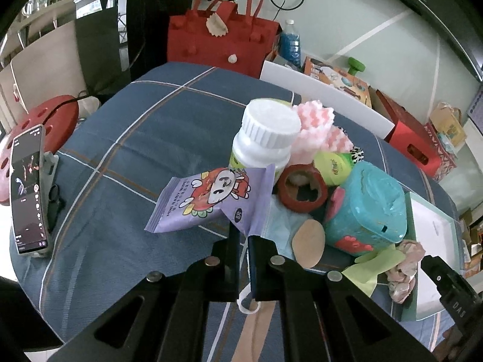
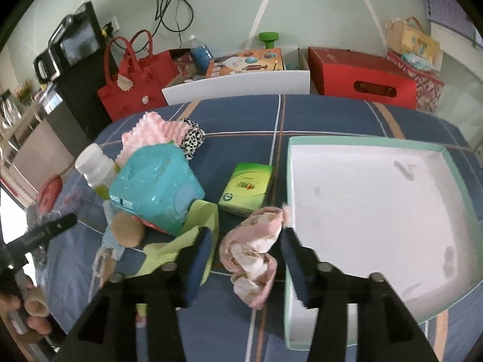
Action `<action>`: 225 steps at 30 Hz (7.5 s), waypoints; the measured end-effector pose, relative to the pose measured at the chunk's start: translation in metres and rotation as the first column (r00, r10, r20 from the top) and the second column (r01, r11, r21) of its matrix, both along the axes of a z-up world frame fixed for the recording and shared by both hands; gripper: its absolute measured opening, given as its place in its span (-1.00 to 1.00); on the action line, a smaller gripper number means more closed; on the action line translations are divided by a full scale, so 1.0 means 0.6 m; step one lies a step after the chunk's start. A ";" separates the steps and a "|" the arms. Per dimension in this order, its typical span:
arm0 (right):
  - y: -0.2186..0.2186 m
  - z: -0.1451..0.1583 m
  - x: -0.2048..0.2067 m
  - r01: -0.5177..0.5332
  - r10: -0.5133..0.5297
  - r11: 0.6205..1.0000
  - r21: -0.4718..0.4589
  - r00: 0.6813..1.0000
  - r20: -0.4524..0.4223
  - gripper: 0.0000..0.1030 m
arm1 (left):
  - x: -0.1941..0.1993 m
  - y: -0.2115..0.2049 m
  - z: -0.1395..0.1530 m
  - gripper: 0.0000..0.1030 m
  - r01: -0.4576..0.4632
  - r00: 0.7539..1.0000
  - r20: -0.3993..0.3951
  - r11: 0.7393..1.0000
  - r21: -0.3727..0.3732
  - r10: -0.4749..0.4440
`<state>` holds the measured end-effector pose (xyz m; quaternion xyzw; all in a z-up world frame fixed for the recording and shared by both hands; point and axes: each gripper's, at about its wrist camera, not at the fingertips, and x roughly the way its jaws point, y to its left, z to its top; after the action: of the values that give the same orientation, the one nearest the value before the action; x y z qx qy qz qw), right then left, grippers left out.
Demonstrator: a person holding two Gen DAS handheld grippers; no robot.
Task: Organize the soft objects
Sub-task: 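Carry the pink cloth and purple packet over the white tray, then open both tools to drop the packet and cloth into the tray, then move the left tool to the red-and-pink fuzzy toy and grasp it, then grasp the lime-green cloth with the right tool while the left tool holds the fuzzy toy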
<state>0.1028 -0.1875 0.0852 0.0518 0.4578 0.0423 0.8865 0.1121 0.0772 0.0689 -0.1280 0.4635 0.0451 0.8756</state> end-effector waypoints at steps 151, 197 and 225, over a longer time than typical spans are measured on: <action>-0.106 0.036 -0.045 0.214 -0.216 0.976 0.047 0.975 0.045 1.00 | -0.023 -0.097 0.031 0.92 0.024 0.994 0.105 0.966 -0.259 0.003; 0.002 -0.037 -0.073 0.053 -0.039 0.992 0.115 0.991 -0.126 1.00 | -0.094 -0.164 -0.104 0.51 0.247 0.951 -0.177 0.967 -0.061 -0.254; 0.071 -0.035 -0.053 -0.068 0.069 0.998 0.011 0.996 -0.049 1.00 | -0.079 -0.066 -0.067 -0.28 0.175 0.981 -0.060 0.978 -0.115 -0.183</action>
<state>0.0708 -0.1446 0.0644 0.0412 0.4809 0.0735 0.8727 0.0646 0.0378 0.0285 -0.1319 0.5054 -0.0550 0.8510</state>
